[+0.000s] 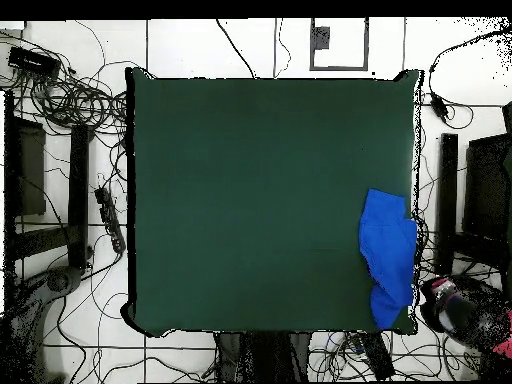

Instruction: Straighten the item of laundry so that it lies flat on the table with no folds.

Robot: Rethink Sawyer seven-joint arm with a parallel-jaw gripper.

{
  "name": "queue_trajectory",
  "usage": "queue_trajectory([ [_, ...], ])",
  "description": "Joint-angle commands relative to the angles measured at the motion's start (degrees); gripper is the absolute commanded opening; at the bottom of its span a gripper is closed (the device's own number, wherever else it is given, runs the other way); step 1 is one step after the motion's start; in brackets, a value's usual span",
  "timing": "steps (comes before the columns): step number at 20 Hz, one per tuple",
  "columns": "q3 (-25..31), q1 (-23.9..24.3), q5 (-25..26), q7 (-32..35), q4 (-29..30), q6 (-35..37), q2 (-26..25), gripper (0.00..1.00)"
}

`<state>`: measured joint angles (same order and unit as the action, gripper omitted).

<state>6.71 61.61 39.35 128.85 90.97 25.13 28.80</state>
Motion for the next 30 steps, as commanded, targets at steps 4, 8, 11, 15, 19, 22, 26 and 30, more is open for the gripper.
queue_trajectory([
  [4,13.0,10.3,6.7,-21.9,8.8,-1.3,3.6,1.0],
  [8,14.2,9.7,6.5,-18.4,13.0,1.2,8.1,1.0],
  [11,15.0,9.4,4.8,-16.8,16.2,3.4,11.9,1.0],
  [15,15.5,8.7,3.0,-14.7,18.6,5.5,14.6,1.0],
  [19,16.2,8.4,1.2,-10.5,21.3,4.7,14.5,1.0],
  [22,16.1,7.2,0.1,-7.5,22.5,3.9,14.5,1.0],
  [26,16.2,6.5,-0.7,-5.7,23.4,2.6,14.0,1.0],
  [30,15.5,5.6,-0.2,-4.1,23.0,0.2,11.6,1.0],
])
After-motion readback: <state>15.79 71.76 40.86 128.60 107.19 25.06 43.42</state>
